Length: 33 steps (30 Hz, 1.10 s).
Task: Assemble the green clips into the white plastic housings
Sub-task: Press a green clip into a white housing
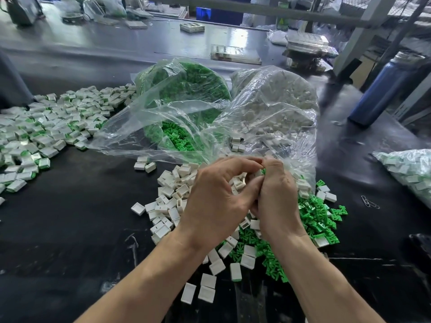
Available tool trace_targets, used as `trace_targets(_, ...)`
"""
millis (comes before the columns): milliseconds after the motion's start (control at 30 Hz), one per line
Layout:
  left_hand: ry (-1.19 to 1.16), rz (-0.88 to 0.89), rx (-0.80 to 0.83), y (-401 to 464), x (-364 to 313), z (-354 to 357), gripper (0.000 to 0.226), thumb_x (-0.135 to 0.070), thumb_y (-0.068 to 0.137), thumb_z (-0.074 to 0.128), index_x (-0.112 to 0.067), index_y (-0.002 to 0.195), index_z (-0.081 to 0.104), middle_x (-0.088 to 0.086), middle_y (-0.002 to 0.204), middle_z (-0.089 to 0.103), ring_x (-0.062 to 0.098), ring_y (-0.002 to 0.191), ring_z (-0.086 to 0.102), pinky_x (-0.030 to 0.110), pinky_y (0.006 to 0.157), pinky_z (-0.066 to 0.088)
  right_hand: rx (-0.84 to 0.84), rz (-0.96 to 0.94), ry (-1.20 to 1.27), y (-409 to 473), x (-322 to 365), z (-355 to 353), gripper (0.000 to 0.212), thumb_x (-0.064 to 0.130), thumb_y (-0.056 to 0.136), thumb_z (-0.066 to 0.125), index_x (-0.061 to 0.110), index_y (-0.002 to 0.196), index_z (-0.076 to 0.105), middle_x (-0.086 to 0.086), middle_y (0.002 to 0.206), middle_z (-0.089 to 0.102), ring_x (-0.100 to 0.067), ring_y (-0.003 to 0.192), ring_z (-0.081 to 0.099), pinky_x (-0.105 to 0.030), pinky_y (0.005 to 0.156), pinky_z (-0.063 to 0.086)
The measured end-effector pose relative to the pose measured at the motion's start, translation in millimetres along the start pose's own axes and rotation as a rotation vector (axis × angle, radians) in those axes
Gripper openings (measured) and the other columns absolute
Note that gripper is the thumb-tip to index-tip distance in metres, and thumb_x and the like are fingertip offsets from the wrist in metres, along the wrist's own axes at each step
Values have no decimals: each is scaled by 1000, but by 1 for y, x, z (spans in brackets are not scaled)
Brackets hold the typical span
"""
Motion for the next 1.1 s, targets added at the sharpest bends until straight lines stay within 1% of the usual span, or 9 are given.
trace_targets(167, -142, -75, 33, 1, 7, 3, 19, -6, 90, 78, -8, 109, 74, -4, 117, 76, 7, 106, 73, 29, 93, 60, 42, 6, 53, -1, 1, 2, 59, 34, 109, 31, 38, 72, 76, 10, 48, 48, -5, 41, 42, -22, 38, 34)
trace_targets(333, -181, -69, 35, 0, 4, 3, 17, -3, 90, 77, -9, 106, 76, -5, 115, 76, 4, 105, 73, 22, 89, 59, 21, -11, 33, -1, 2, 2, 53, 37, 103, 32, 37, 73, 76, 8, 46, 48, -5, 39, 43, -22, 37, 33)
trace_targets(400, -194, -71, 32, 0, 3, 3, 16, -2, 90, 77, -8, 105, 76, -5, 114, 77, 4, 104, 73, 21, 87, 60, 17, -15, 50, -1, 2, 2, 56, 33, 105, 32, 37, 73, 77, 8, 45, 49, -3, 39, 43, -22, 36, 33)
trace_targets(467, -203, -71, 32, 0, 3, 3, 15, -1, 90, 77, -7, 104, 77, -5, 113, 77, 5, 103, 74, 21, 86, 60, 15, -19, 60, -1, 2, 2, 56, 32, 106, 31, 35, 75, 78, 8, 46, 51, -3, 40, 45, -21, 35, 34)
trace_targets(633, -217, -63, 19, -1, 2, 2, 15, 0, 89, 77, -6, 103, 78, -4, 111, 78, 6, 101, 75, 20, 85, 60, 1, -25, 35, -1, 1, 3, 51, 39, 98, 33, 32, 75, 78, 8, 46, 51, -6, 39, 45, -19, 37, 34)
trace_targets(833, -228, -62, 10, -1, 3, 2, 14, 0, 90, 77, -8, 101, 78, -5, 108, 79, 7, 97, 76, 19, 77, 61, -2, -31, -8, 1, -1, 0, 48, 37, 94, 34, 18, 79, 76, 5, 50, 57, -7, 43, 51, -22, 38, 38)
trace_targets(933, -226, -54, 12, -1, 2, 3, 15, 0, 89, 77, -9, 102, 78, -5, 108, 79, 7, 98, 76, 20, 80, 61, -7, -55, -57, 1, 1, -3, 48, 34, 98, 34, 16, 81, 74, 5, 50, 57, -6, 44, 52, -22, 39, 39)
trace_targets(1033, -224, -48, 6, -1, 1, 4, 15, -1, 89, 77, -11, 101, 78, -5, 107, 79, 7, 98, 75, 21, 83, 60, 7, -71, -31, 0, 4, -4, 51, 20, 109, 32, 16, 79, 73, 8, 50, 60, -1, 46, 57, -16, 40, 41)
trace_targets(1100, -219, -46, 5, -1, 2, 4, 14, -1, 90, 77, -10, 101, 78, -5, 107, 79, 7, 98, 75, 22, 82, 61, 6, -80, -44, 0, 4, -4, 49, 22, 106, 32, 15, 81, 74, 11, 50, 60, 0, 46, 56, -15, 41, 41)
Point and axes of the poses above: each hand's wrist, its own y-axis towards the middle knuckle, its own z-axis out of the palm, x = y × z, the point moved 5 cm from there along y, towards the middle knuckle
